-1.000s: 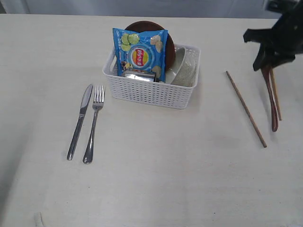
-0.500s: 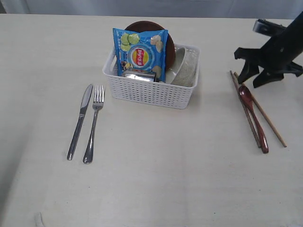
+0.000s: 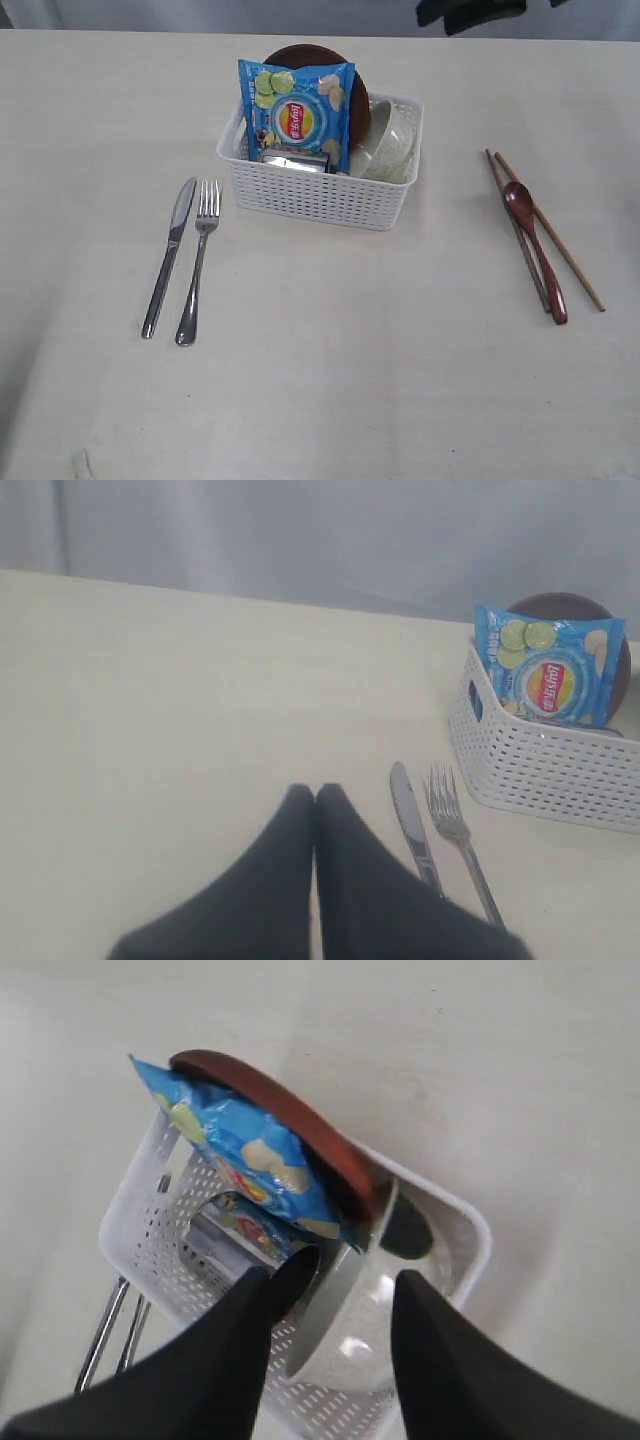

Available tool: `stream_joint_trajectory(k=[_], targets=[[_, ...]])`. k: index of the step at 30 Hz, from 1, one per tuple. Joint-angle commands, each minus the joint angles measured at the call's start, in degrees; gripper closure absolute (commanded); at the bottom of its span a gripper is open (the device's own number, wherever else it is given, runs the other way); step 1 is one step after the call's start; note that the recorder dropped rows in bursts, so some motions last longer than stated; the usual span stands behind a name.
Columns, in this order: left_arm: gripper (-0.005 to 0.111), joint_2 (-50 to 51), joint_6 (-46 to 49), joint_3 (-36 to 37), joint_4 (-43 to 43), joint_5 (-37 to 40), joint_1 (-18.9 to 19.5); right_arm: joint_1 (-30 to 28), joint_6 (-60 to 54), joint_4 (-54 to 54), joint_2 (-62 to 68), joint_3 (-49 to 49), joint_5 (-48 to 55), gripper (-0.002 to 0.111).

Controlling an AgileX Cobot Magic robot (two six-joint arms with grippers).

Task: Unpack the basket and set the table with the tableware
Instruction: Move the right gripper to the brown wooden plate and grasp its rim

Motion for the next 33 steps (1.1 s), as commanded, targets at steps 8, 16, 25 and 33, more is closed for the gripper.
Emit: stream_joint_trajectory(k=[8,16,25,33], targets=[[0.107,-0.2,0.0,0.2,0.0,-0.6,0.1,15.4,-0.5,-15.4,5.9,-15.3,0.4,0.053],[0.107,-0.2,0.0,0.2,0.0,-0.6,0.1,15.5,-3.9,-16.0,14.7,-18.5,-0.5,0.049],[0.107,-0.2,0.0,0.2,0.0,-0.6,0.1,15.5,-3.9,-15.0,17.3,-18.5,-1.1,0.049],[0.107,-0.2,0.0,0.2,-0.2,-0.6,0.1,15.6,-3.9,-11.9,17.2,-18.5,1.7,0.05]])
